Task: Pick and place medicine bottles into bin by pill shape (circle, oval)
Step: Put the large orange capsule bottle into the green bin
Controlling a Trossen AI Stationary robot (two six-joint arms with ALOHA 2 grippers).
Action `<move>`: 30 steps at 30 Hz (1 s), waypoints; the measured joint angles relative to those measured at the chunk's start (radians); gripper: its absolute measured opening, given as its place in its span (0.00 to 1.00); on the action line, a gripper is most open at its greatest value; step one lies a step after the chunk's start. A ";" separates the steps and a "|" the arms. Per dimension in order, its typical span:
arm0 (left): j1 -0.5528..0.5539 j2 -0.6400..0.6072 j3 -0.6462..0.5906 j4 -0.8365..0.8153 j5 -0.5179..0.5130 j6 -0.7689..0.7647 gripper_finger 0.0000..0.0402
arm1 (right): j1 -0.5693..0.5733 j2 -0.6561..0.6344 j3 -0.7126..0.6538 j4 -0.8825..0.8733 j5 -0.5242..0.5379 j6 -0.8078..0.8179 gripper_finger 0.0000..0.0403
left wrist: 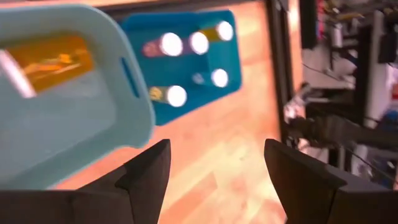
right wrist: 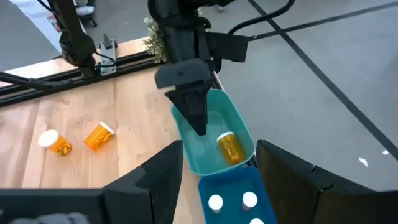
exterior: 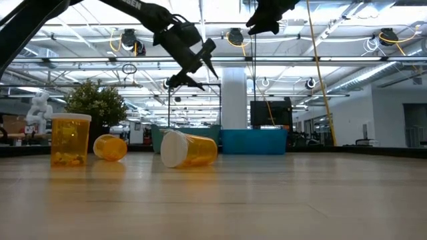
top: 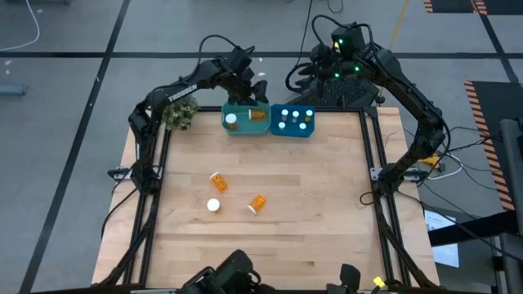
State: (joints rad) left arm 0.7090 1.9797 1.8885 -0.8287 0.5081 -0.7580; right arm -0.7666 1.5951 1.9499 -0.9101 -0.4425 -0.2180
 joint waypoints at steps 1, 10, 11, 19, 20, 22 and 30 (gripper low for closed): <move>0.000 0.000 0.000 0.006 0.019 0.006 0.65 | 0.000 0.000 0.000 -0.003 0.000 0.000 0.49; -0.002 0.001 0.000 0.023 0.174 0.080 0.58 | 0.000 0.000 0.000 -0.043 0.001 -0.005 0.49; -0.001 0.001 0.000 0.023 0.190 0.080 0.56 | 0.000 0.000 0.000 -0.046 0.000 -0.009 0.49; 0.000 0.002 -0.001 0.022 0.260 0.054 0.42 | 0.000 0.000 0.000 -0.080 0.001 -0.011 0.49; 0.000 0.002 -0.001 0.021 0.259 0.045 0.40 | 0.000 0.000 0.000 -0.084 0.001 -0.011 0.49; 0.000 0.001 -0.001 0.019 0.252 0.024 0.38 | 0.000 0.000 0.000 -0.090 0.000 -0.009 0.49; -0.014 0.002 -0.001 -0.039 -0.082 -0.141 0.31 | 0.000 0.000 0.000 -0.091 -0.003 0.019 0.49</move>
State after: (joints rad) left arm 0.6945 1.9812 1.8877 -0.8677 0.4265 -0.8989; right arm -0.7666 1.5951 1.9499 -1.0012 -0.4458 -0.1986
